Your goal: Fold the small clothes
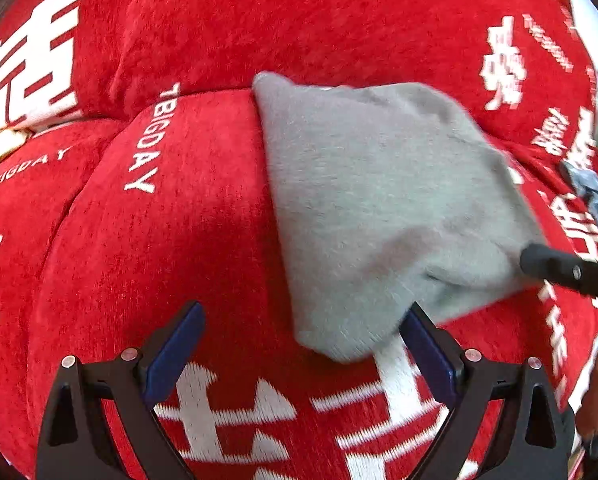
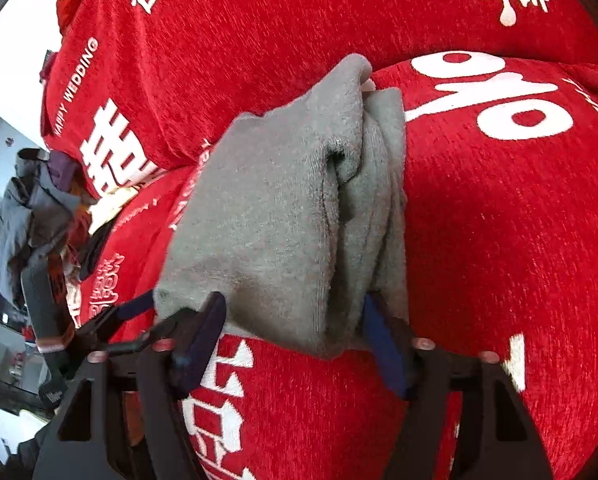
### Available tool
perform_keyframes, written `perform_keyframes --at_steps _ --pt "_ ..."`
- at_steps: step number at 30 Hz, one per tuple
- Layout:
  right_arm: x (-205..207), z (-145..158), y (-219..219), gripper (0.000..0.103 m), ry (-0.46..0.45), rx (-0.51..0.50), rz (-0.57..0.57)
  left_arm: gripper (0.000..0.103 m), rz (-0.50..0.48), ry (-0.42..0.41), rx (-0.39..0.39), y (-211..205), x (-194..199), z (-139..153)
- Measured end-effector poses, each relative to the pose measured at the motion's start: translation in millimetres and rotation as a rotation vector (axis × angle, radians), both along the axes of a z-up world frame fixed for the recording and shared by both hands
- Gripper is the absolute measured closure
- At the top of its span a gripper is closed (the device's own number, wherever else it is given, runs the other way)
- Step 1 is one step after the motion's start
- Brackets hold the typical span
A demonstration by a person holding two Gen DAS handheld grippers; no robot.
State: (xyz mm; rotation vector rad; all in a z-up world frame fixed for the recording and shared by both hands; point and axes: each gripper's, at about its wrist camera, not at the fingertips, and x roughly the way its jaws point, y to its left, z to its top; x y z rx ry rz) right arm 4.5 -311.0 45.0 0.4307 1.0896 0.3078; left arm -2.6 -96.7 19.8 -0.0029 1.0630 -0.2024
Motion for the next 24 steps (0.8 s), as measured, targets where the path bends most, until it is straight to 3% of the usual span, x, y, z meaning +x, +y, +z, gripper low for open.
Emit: perform_keyframes --at_steps 1,3,6,9,14,16,18,19,20,22,24 --pt "3.0 -3.4 2.4 0.080 0.025 -0.021 0.005 0.006 0.018 0.013 -0.008 2.3 2.8 -2.6" --pt "2.4 2.4 0.5 0.084 0.020 -0.012 -0.001 0.006 0.046 0.036 -0.054 10.1 4.5 -2.2" --pt "-8.9 34.1 -3.9 0.086 -0.085 -0.025 -0.001 0.006 0.055 -0.011 -0.070 18.0 -5.2 14.3" --pt "-15.2 50.0 -13.2 0.089 -0.128 -0.067 -0.023 0.006 0.046 -0.009 -0.079 22.0 -8.8 19.4" --pt "-8.0 14.3 -12.1 0.089 -0.036 -0.153 -0.021 0.006 0.007 0.035 -0.023 9.8 -13.0 5.4" --pt "-8.7 12.2 -12.1 0.089 -0.034 -0.133 -0.025 0.006 -0.006 0.034 -0.002 7.6 -16.3 4.2" --pt "-12.6 18.1 -17.1 0.083 -0.038 -0.074 -0.033 0.006 -0.017 0.014 -0.001 8.9 -22.2 10.0" --pt "-14.7 23.6 -17.8 0.073 -0.050 -0.068 -0.030 0.006 -0.026 0.005 -0.009 10.9 -25.5 14.2" --pt "-16.8 29.6 -17.9 0.054 -0.074 -0.073 -0.025 0.006 -0.034 -0.003 -0.018 13.4 -27.3 18.3" --pt "-19.5 41.7 -17.6 0.025 -0.139 -0.107 -0.030 0.006 -0.035 -0.010 -0.030 17.2 -26.5 22.8" --pt "-13.8 45.9 -13.3 0.023 -0.165 -0.114 -0.031 0.006 -0.015 0.000 -0.043 19.3 -20.2 22.1"
